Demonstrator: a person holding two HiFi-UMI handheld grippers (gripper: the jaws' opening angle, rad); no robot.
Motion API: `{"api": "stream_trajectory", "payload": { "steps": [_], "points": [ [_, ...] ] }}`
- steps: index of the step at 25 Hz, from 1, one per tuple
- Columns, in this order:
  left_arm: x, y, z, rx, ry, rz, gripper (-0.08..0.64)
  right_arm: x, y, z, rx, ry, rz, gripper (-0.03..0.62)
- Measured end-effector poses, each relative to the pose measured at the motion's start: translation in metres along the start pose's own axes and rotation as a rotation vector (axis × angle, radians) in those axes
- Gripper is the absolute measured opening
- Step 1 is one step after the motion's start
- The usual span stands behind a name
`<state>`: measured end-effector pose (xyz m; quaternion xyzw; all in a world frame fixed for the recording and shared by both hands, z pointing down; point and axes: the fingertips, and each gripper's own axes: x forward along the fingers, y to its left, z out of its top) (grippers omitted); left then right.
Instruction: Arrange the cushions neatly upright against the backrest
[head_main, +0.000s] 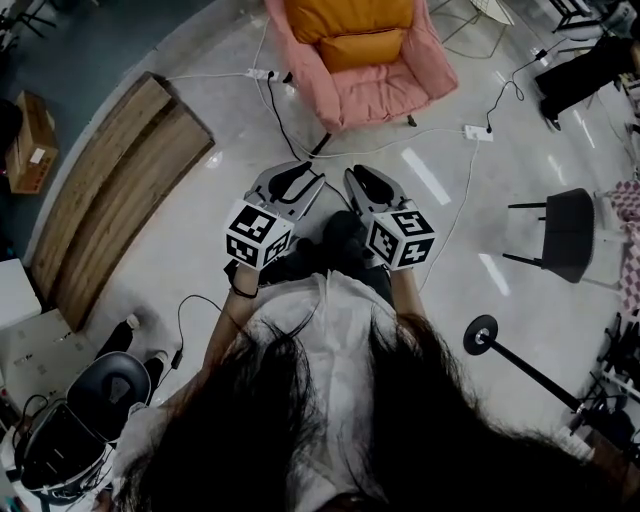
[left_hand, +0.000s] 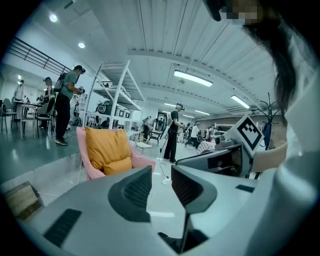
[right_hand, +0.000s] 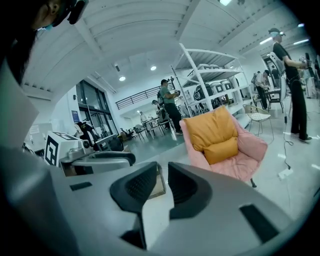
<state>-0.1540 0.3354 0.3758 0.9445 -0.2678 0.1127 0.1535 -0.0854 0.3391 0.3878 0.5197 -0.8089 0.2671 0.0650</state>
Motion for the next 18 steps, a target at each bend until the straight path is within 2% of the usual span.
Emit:
{"api": "stream_trajectory", "payload": {
  "steps": [11, 18],
  "points": [
    [-0.021, 0.002, 0.002, 0.03, -0.031, 0.015, 0.132, -0.007, 0.019, -0.003, -0.034, -0.022, 0.006, 0.08],
    [-0.039, 0.046, 0.024, 0.041, -0.074, 0.1, 0.132, 0.001, 0.019, 0.009, -0.045, -0.043, 0.002, 0.08]
  ]
}}
